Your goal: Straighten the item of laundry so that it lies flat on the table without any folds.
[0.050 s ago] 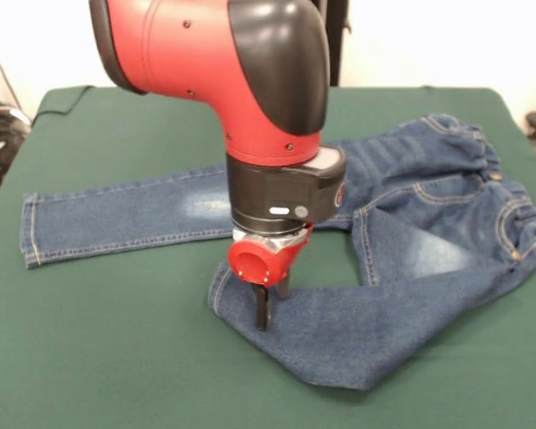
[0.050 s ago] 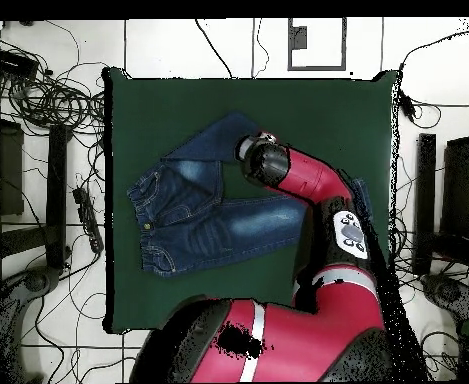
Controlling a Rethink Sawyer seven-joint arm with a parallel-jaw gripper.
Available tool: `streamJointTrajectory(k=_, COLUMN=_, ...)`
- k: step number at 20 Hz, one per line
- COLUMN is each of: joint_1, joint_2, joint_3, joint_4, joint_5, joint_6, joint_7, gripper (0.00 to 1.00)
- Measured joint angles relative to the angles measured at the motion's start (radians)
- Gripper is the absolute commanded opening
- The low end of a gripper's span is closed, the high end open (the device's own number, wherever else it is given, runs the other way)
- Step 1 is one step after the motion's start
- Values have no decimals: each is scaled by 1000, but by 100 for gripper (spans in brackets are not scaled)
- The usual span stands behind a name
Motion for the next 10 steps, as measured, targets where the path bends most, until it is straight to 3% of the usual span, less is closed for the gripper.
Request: streamJointTrajectory(k=10, joint_1=0, joint_2=-36, joint_3=-16, joint_4=35, joint_5=16, joint_6=84, joint_7=0, gripper=100)
